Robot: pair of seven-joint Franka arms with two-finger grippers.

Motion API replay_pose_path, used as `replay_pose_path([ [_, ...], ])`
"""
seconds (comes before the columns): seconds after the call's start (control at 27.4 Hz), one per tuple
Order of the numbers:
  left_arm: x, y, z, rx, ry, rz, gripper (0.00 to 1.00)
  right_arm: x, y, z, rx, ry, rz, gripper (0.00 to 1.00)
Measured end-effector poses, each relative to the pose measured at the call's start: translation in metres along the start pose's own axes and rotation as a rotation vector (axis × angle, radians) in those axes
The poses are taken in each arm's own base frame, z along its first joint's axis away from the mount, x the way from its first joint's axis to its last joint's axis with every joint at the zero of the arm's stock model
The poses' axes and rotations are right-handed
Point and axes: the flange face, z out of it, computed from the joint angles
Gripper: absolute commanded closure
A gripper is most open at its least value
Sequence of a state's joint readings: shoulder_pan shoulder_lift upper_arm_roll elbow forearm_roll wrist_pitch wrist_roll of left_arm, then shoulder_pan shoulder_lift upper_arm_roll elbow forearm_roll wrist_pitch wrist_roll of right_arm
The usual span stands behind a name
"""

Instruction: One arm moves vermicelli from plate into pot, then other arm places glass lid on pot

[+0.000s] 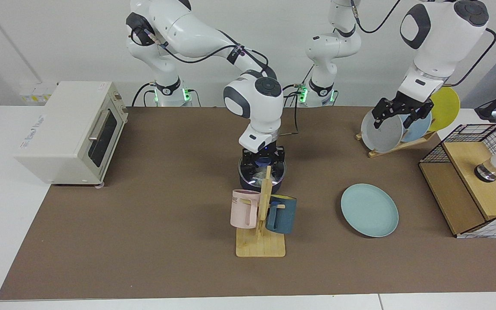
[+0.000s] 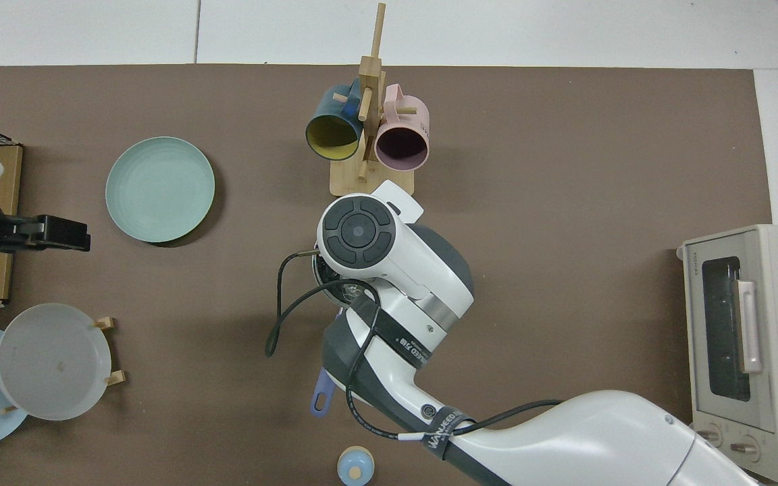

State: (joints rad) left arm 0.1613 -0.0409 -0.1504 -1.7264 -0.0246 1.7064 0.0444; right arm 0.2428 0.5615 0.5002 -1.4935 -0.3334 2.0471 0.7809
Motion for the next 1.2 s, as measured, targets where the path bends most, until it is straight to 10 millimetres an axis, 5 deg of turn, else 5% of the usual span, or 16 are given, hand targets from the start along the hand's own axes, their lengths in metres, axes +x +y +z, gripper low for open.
replay_pose_path([
  [0.15, 0.0, 0.0, 0.0, 0.0, 0.0, 0.0, 0.0, 0.0, 0.0, 0.001, 0.0, -0.001, -0.001, 1.0],
  [0.18, 0.0, 0.0, 0.0, 0.0, 0.0, 0.0, 0.0, 0.0, 0.0, 0.001, 0.0, -0.002, -0.001, 0.92],
  [0.22, 0.0, 0.0, 0.0, 0.0, 0.0, 0.0, 0.0, 0.0, -0.001, 0.001, 0.0, -0.002, -0.001, 0.65],
  [0.26, 0.0, 0.0, 0.0, 0.0, 0.0, 0.0, 0.0, -0.001, -0.001, 0.001, 0.0, -0.002, -0.001, 0.19],
  [0.29, 0.0, 0.0, 0.0, 0.0, 0.0, 0.0, 0.0, -0.001, -0.001, 0.001, 0.0, -0.002, -0.002, 0.0],
  [0.91, 0.0, 0.0, 0.0, 0.0, 0.0, 0.0, 0.0, -0.003, -0.011, -0.01, 0.013, 0.013, 0.023, 0.0],
  [1.2, 0.0, 0.0, 0.0, 0.0, 0.0, 0.0, 0.0, -0.013, -0.019, -0.031, 0.008, 0.012, 0.003, 0.0],
])
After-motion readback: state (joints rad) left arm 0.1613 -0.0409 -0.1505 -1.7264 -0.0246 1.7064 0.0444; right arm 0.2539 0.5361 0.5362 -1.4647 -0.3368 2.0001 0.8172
